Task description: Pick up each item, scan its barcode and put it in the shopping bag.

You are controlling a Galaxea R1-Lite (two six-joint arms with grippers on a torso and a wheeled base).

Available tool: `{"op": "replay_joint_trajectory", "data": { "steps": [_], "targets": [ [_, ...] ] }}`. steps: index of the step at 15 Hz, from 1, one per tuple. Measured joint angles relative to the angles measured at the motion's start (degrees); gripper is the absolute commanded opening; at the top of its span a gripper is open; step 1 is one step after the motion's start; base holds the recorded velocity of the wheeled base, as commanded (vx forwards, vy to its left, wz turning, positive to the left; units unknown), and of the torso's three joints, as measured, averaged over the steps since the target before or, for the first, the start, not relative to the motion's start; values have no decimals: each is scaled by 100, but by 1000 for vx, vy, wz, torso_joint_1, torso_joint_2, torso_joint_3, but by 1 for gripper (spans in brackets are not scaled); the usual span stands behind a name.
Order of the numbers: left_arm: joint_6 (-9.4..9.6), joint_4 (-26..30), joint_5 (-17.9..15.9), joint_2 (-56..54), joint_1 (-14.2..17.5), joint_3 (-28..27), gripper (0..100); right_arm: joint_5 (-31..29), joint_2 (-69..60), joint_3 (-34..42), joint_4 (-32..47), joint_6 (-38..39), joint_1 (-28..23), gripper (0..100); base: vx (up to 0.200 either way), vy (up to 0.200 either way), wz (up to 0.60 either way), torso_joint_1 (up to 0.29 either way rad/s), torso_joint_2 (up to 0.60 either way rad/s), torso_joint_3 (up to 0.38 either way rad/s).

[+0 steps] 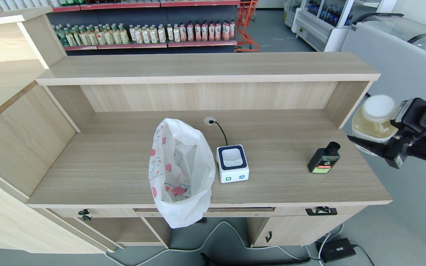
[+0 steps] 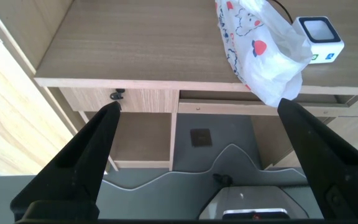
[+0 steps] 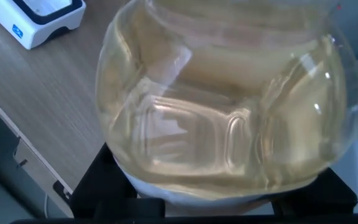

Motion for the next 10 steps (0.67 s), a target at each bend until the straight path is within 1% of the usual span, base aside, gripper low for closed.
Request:
{"op": "replay_joint_trajectory", "data": {
  "steps": [8,10],
  "targets": [
    [2,0,-2,0,0,0,100,-69,88,-28,-4,2,148,0,0,0,0,0,0,0],
    [-57,0,2,0,0,0,100,-68,135,-77,-35,38,205,0,0,200,0,2,0,2]
  ]
}}
